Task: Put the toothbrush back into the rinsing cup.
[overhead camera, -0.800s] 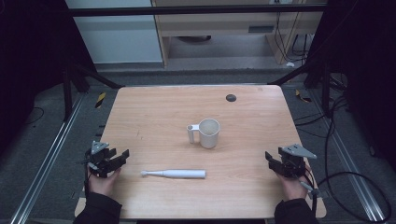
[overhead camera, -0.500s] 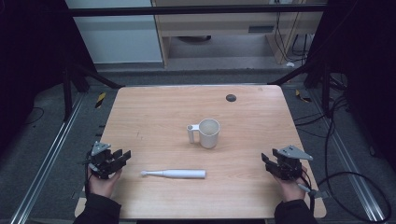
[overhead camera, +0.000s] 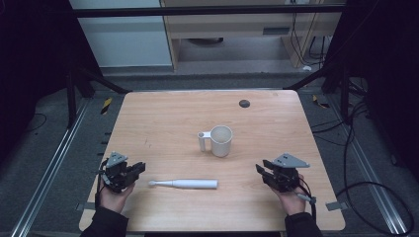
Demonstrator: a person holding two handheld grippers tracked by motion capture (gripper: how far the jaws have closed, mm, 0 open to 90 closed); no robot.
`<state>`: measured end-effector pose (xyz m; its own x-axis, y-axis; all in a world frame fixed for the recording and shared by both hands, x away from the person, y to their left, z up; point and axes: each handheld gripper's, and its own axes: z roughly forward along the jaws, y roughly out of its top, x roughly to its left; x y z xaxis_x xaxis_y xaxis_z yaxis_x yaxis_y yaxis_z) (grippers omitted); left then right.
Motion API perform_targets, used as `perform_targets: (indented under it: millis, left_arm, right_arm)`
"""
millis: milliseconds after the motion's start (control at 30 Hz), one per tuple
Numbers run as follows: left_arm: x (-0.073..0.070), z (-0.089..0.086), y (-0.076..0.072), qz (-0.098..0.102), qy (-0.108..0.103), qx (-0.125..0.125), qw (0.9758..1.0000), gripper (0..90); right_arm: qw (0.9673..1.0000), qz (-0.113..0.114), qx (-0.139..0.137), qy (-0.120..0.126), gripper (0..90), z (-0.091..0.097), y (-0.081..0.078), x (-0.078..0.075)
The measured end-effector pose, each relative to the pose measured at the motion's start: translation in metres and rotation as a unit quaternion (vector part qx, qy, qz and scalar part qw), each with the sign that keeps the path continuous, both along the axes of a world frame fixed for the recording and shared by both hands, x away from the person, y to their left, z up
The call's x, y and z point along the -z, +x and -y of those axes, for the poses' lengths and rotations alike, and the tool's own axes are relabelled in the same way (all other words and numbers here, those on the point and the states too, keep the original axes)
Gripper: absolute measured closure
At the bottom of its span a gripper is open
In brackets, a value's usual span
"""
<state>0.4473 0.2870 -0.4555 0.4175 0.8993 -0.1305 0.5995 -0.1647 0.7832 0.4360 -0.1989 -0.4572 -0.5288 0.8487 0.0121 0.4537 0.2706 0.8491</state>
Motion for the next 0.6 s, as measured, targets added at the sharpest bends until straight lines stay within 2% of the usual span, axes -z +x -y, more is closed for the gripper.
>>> perform_targets:
  millis: [100, 333, 600]
  left_arm:
    - [0.000, 0.004, -0.001, -0.003, 0.001, 0.014, 0.9999, 85.2]
    - [0.001, 0.018, -0.004, -0.013, 0.008, 0.047, 0.9988, 88.5]
    - [0.008, 0.036, -0.006, -0.032, 0.020, 0.088, 0.9954, 88.6]
  right_arm:
    - [0.9998, -0.003, -0.019, 0.002, 69.8, -0.012, 0.000, -0.001]
    - [0.9990, -0.009, -0.043, 0.009, 76.0, -0.031, 0.004, -0.002]
    - [0.9980, -0.011, -0.061, 0.011, 80.9, -0.052, 0.011, -0.001]
